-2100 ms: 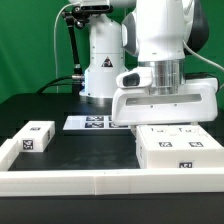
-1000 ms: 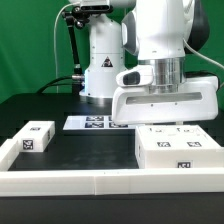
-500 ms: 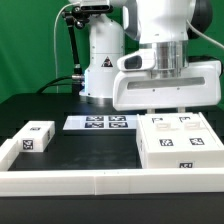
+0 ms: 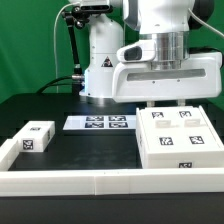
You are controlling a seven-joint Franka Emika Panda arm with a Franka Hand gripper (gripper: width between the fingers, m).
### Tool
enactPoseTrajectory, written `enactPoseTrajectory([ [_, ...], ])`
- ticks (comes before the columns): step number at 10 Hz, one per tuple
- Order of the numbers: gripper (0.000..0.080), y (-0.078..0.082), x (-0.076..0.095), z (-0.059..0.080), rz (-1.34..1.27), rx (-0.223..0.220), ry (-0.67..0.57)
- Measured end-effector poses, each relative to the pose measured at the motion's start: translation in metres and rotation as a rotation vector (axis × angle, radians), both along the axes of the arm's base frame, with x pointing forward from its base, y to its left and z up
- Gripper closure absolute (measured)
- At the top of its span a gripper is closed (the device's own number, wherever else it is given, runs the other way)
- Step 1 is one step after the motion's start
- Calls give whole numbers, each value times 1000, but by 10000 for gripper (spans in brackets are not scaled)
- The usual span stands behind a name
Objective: Assemble cabinet
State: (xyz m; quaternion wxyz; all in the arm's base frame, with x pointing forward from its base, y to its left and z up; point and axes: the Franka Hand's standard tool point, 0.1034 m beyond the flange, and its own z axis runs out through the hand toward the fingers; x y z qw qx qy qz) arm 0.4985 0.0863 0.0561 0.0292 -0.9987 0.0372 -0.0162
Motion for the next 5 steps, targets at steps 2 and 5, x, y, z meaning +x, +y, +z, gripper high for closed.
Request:
enactPoseTrajectory([
  [2,580,-2,0,15,3,-3,33],
  [5,580,-2,4,44,7,-7,83],
])
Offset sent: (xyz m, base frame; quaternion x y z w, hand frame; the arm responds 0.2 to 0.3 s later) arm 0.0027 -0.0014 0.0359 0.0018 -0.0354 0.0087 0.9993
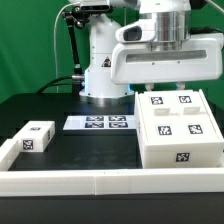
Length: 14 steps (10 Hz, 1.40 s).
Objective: Assemble cabinet
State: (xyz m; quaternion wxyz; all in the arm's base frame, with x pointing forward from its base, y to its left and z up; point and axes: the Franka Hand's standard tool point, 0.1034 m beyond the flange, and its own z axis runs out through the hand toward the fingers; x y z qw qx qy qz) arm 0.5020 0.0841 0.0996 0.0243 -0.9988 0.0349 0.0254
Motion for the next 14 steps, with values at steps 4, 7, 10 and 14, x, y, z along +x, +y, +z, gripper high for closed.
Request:
enactPoseTrajectory([
  [4,580,0,1,0,1,-1,20],
  [7,580,-10,-1,18,-26,20,186],
  [10,580,-10,-3,13,-25,19,190],
  [14,579,-7,-8,33,-53,44,347],
])
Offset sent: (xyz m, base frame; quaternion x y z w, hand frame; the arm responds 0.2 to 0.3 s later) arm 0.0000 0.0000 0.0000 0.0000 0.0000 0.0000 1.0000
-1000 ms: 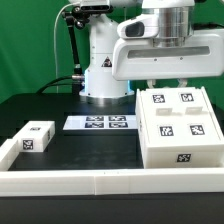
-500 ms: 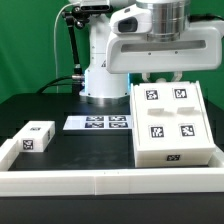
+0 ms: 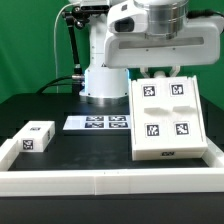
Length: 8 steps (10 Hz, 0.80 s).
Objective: Assemble cabinet
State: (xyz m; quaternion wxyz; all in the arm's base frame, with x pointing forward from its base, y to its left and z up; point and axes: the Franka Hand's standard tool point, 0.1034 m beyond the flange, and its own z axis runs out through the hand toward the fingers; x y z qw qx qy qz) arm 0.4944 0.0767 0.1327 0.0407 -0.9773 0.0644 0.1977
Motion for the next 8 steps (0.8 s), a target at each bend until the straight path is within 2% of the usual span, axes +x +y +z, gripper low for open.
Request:
enactPoseTrajectory([
  [2,579,0,-3,-4,1,1,8],
  [3,578,1,-9,2,10,4,81],
  [4,578,4,-3,10,15,10,171],
  [5,578,6,4,7,17,13,171],
  [8,578,5,0,4,18,13,185],
])
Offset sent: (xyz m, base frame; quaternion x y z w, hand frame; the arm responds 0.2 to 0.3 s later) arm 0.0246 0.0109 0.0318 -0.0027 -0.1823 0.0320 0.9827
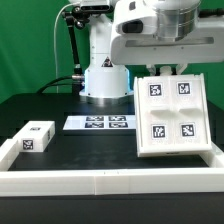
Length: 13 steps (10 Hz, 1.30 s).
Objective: Assemble cabinet
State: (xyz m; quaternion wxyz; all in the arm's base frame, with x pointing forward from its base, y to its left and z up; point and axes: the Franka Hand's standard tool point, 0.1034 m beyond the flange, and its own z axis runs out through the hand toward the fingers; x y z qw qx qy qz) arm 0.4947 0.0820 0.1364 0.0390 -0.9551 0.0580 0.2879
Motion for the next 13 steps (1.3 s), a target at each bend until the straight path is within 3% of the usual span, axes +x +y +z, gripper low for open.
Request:
enactPoseTrajectory([
  [2,578,0,-9,-4,-16,-14,136],
  [3,578,1,-3,-4,-34,-24,158],
  [8,578,1,-3,-4,-32,-24,161],
  [9,578,-1,1,5,-24,-15,194],
  [10,578,-4,11,4,-33,-6,200],
  [13,578,-9,12,-1,-44,-7,206],
])
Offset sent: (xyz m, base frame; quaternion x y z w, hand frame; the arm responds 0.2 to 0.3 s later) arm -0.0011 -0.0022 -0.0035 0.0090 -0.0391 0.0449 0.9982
